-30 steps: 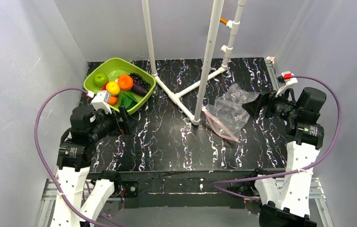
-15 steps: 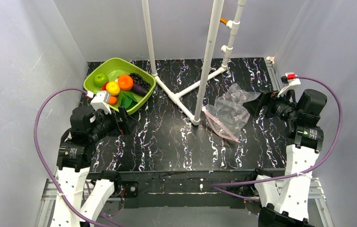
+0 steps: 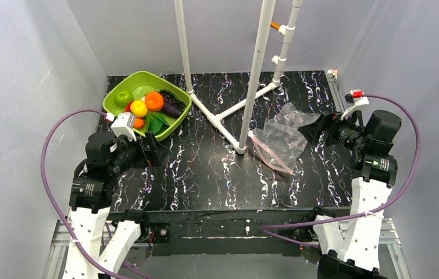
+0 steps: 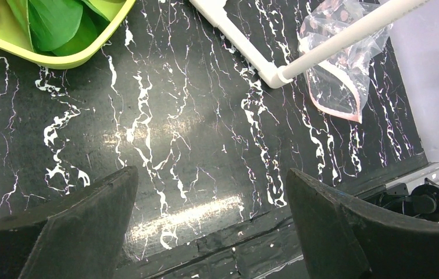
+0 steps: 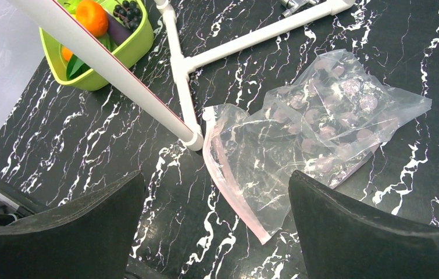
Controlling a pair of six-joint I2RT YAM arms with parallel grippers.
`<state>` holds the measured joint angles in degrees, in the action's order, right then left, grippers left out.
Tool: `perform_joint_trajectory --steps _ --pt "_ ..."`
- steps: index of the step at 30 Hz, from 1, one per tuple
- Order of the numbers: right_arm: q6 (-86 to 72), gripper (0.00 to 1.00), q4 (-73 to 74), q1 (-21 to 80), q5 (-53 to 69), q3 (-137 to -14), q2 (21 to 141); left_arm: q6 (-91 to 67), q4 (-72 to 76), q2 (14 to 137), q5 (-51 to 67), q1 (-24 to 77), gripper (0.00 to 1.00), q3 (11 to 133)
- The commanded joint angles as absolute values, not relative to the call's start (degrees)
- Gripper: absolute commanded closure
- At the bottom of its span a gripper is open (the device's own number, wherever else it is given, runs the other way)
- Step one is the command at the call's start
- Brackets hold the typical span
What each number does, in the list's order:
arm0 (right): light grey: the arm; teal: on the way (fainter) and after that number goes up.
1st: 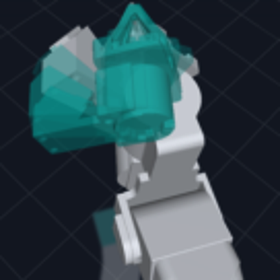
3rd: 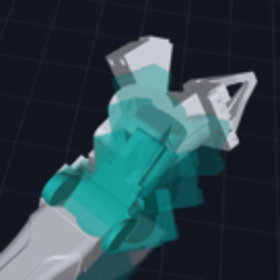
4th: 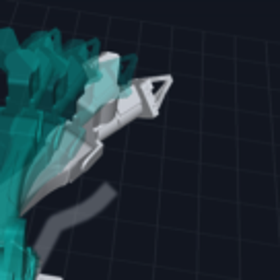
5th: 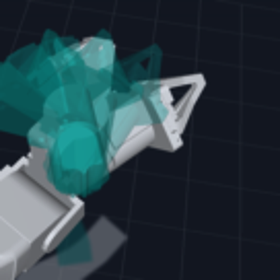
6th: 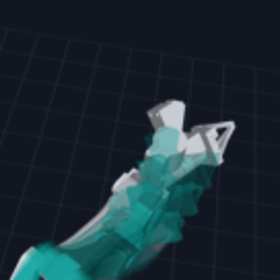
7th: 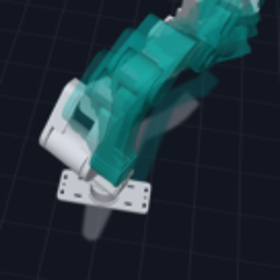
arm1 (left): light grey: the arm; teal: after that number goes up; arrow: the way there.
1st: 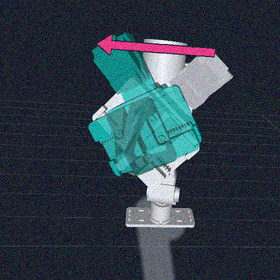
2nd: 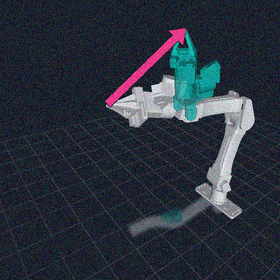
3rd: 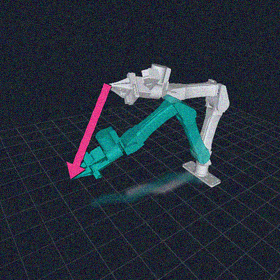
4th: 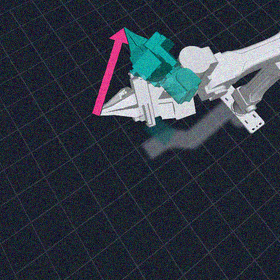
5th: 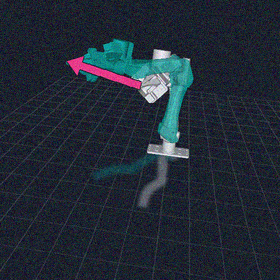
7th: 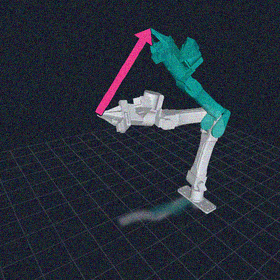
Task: Open the zip-top bag and remove the fake food
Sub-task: Reset both arms
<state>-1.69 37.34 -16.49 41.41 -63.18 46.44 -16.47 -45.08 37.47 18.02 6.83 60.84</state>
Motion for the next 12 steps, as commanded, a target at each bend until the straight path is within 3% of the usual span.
perform_joint_trajectory --steps 1,12 --pt "-1.2 0.02 35.77 -16.66 43.2 -63.45 45.79 -15.65 -45.55 37.09 17.67 6.77 0.02 60.59" --pt "-1.53 0.02 34.6 -16.78 40.53 -62.54 46.29 -15.78 -44.7 37.09 17.5 6.81 0.02 59.46"
